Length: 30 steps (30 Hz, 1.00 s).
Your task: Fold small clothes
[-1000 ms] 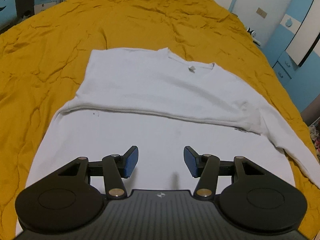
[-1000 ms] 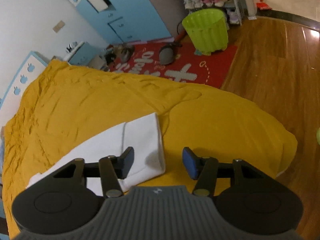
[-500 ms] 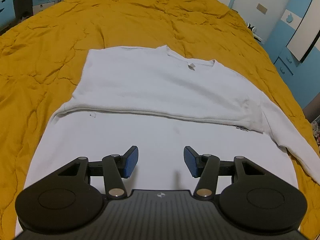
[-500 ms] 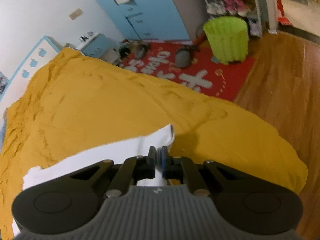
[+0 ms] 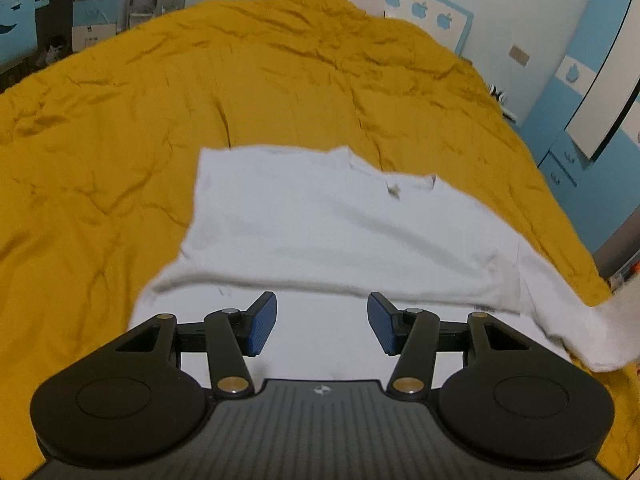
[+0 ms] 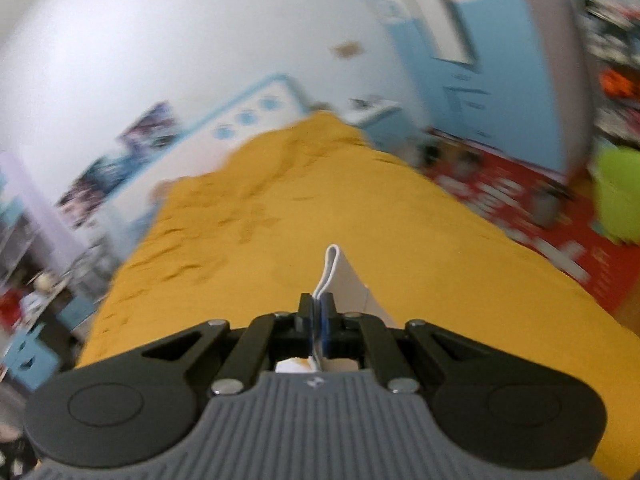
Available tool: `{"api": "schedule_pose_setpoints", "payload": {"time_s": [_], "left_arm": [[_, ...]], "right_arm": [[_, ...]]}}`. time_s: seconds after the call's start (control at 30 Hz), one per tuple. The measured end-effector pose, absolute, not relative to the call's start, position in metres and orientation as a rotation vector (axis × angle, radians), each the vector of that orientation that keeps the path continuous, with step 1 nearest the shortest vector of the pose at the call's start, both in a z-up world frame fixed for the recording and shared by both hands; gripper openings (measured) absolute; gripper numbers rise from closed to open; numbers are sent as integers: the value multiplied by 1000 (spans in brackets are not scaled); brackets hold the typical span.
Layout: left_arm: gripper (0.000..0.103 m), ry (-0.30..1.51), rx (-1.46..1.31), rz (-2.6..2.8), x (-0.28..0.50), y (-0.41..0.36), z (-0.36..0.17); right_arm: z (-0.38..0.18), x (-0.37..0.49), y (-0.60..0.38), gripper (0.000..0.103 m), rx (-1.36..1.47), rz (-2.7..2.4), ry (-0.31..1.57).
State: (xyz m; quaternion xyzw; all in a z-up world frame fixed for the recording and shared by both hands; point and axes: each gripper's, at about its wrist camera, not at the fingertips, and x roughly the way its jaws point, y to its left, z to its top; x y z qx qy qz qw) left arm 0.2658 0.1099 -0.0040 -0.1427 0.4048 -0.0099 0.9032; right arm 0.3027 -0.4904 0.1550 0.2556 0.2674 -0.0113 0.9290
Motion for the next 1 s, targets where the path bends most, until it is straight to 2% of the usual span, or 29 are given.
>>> {"api": "schedule_pose_setpoints", "payload": {"time_s": [0.27,0.43,0.7,1.0], "left_arm": [[62,759,-368,-43,263,142,15],[62,748,-395,-23,266,163,16],[62,740,-459,4,276,196,6],[60,774,-529,13,287,224,-25]], "right_arm": [[252,382,-331,0,377,259,473],[263,410,-234,0,341,399,484],[189,449,-114,0,365,470,615],[30,480,-25,0,443,521,874]]}}
